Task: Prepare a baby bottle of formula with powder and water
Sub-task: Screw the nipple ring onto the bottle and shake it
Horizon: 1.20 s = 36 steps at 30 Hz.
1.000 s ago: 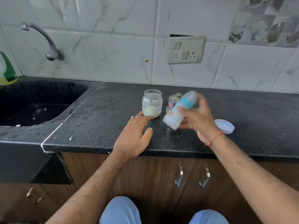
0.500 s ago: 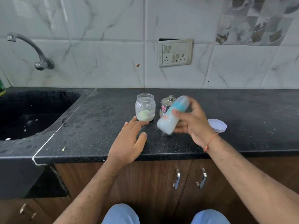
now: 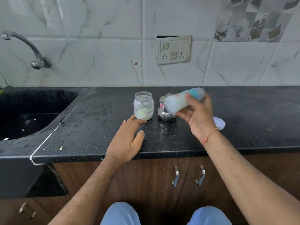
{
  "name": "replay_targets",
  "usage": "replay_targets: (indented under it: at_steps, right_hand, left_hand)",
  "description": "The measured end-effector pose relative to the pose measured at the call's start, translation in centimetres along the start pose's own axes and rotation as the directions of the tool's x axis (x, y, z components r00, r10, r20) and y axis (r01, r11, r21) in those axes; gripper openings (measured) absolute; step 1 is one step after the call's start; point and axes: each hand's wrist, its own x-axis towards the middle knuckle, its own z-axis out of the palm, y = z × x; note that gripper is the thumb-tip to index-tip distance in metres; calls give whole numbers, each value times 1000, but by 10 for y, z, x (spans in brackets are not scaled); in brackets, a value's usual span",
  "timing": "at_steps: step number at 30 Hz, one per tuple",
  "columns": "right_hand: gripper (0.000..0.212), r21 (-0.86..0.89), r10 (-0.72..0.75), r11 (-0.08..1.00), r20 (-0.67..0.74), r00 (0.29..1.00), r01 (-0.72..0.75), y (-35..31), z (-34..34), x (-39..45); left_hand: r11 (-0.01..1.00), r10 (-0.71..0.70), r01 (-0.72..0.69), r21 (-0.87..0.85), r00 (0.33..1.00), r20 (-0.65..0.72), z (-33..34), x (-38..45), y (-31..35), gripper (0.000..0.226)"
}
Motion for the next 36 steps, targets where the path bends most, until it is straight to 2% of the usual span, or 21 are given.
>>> replay_targets:
  at_steps: [1, 3, 4, 7, 8, 10, 11, 13, 14, 17, 18, 20, 21, 24, 27, 28, 30, 31, 34, 35, 36]
  right_hand:
    - [56, -11, -19, 1000, -14, 1000, 19, -2, -1, 1]
    - [62, -195, 41, 981, 109, 993, -19, 0, 2, -4]
    - [63, -219, 52, 975, 134, 990, -22, 2, 3, -5]
    - [57, 12, -11, 1000, -3, 1000, 11, 0, 0, -2]
    - [59, -19, -12, 1000, 15, 1000, 12, -2, 3, -3]
    - [66, -202, 48, 979, 146, 988, -18, 1, 8, -6]
    - [67, -191, 41, 981, 138, 990, -14, 3, 8, -6]
    - [63, -2, -11, 1000, -5, 1000, 11, 5, 6, -2]
    - [63, 34, -18, 999, -23, 1000, 19, 5, 5, 0]
    - [68, -190, 56, 981, 151, 987, -27, 9, 8, -9]
    - [67, -158, 41, 987, 118, 992, -22, 11, 7, -9]
    - [62, 31, -9, 999, -29, 1000, 10, 10, 1, -5]
    - [62, 42, -19, 999, -41, 999, 20, 8, 0, -3]
    - [65, -184, 55, 983, 138, 989, -29, 13, 8, -8]
    - [59, 18, -2, 1000, -16, 1000, 3, 16, 9, -5]
    - [60, 16, -10, 1000, -15, 1000, 10, 14, 12, -5]
    - [64, -161, 27, 987, 134, 991, -5, 15, 21, -9]
    - [64, -192, 30, 981, 149, 988, 0, 16, 24, -10]
    - [57, 14, -23, 1000, -12, 1000, 23, 16, 20, -4]
    - [59, -22, -21, 1000, 2, 1000, 21, 14, 21, -4]
    - [62, -134, -2, 991, 89, 996, 14, 16, 23, -5]
  left_hand:
    - [1000, -4, 4, -4, 1000, -4, 0, -1, 0, 57]
    - [1000, -9, 9, -13, 1000, -1, 1, -1, 1, 58]
    - [1000, -8, 8, -11, 1000, 3, 0, 0, 0, 58]
    - [1000, -3, 3, 2, 1000, 1, 1, 1, -1, 58]
    - [1000, -6, 6, 2, 1000, 1, 1, 0, 0, 58]
    - [1000, -10, 10, -4, 1000, 9, 0, -1, 1, 58]
    - [1000, -7, 7, -5, 1000, 11, -1, 0, 2, 57]
    - [1000, -2, 2, -3, 1000, 3, -1, 0, 1, 56]
    - [1000, -3, 3, 0, 1000, -1, -1, -1, 1, 55]
    - [1000, -15, 15, -11, 1000, 9, -1, -1, 3, 56]
    - [1000, -12, 12, -10, 1000, 15, -2, 0, 2, 56]
    - [1000, -8, 8, -13, 1000, 10, -1, 0, 1, 56]
    - [1000, -10, 10, -13, 1000, 9, -1, -1, 2, 56]
    - [1000, -13, 13, -7, 1000, 21, -2, 0, 4, 58]
    - [1000, 0, 0, -10, 1000, 5, 0, 1, 0, 57]
    - [1000, 2, -2, -13, 1000, 3, 0, 0, 0, 56]
    - [1000, 13, -13, -22, 1000, 12, 0, -1, -1, 54]
    - [1000, 22, -22, -23, 1000, 17, -1, 0, -1, 53]
    - [999, 16, -15, -29, 1000, 11, 1, 1, -4, 53]
    - [1000, 13, -12, -29, 1000, 9, 0, 0, -3, 54]
    - [999, 13, -13, -30, 1000, 8, 0, 0, -2, 54]
